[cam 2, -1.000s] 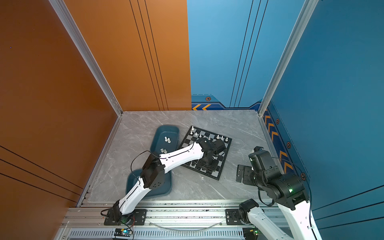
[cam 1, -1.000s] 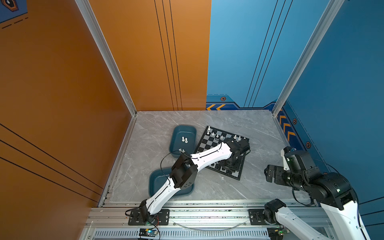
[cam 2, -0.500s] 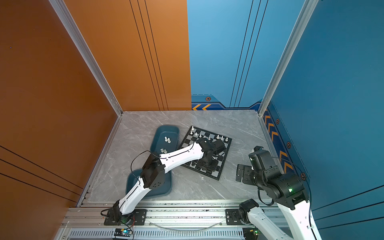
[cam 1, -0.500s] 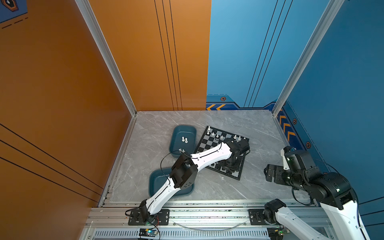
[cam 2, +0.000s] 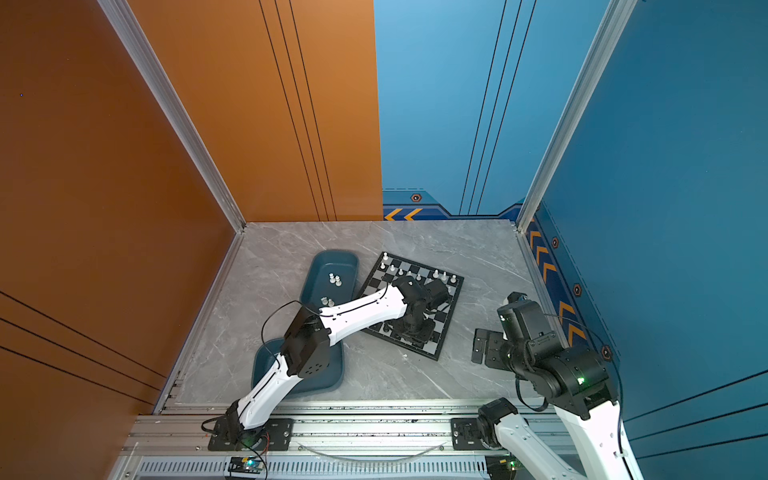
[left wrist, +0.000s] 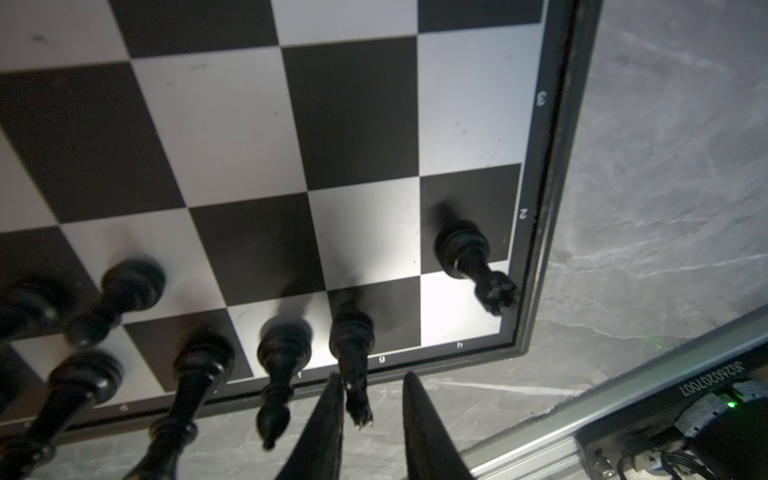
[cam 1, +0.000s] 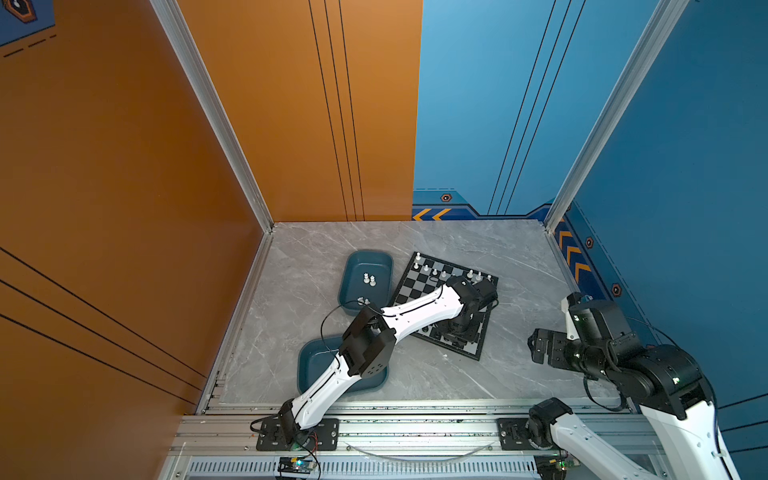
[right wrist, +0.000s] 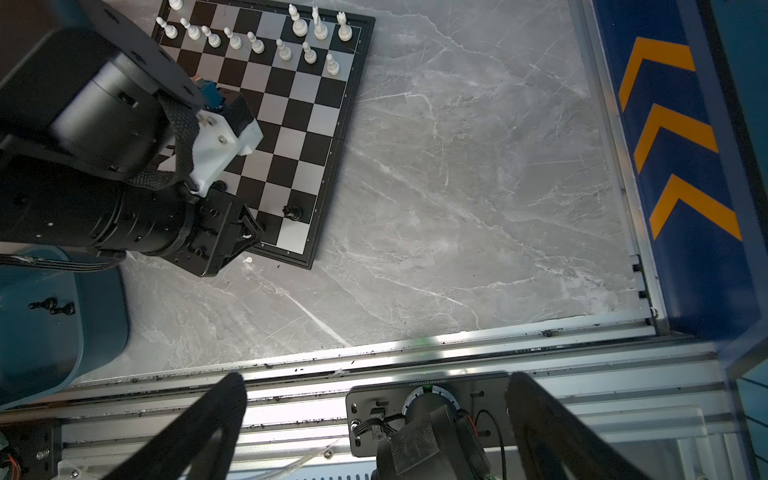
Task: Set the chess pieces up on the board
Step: 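Open the left gripper to release the pawn on the square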
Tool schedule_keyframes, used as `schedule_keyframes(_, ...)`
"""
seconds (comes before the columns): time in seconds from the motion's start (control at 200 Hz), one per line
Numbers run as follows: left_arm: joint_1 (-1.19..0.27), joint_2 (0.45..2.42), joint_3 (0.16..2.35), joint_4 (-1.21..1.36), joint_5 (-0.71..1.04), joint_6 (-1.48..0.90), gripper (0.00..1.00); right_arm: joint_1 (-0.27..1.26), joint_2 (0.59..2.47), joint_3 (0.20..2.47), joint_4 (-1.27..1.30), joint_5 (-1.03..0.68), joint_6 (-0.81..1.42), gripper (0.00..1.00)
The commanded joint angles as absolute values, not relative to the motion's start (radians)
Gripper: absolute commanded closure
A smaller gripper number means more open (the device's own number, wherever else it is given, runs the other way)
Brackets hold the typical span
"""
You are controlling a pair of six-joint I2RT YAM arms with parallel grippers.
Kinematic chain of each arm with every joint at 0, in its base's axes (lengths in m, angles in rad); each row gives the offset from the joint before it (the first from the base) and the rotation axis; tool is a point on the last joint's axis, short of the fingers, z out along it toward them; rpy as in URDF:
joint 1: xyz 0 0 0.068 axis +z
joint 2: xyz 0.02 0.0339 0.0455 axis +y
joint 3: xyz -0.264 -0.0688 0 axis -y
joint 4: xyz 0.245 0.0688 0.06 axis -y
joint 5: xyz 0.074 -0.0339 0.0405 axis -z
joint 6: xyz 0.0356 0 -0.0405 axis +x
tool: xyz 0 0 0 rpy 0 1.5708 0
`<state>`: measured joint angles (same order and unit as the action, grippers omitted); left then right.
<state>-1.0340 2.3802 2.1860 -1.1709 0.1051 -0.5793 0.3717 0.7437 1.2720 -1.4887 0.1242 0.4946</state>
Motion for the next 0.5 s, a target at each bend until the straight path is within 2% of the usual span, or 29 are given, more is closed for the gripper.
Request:
schedule_keyframes(0.0,-1.027,2.377,2.18,-1.188,0.094,-0.56,0.74,0.367,0.751,1.264,-1.482,0.113,0.495,0.0)
schedule_keyframes(0.496,-1.022,2.413,2.21,-1.188,0.119,-0.549,0.77,0.366,0.749,1.268,-1.487,0.117,0.502,0.0)
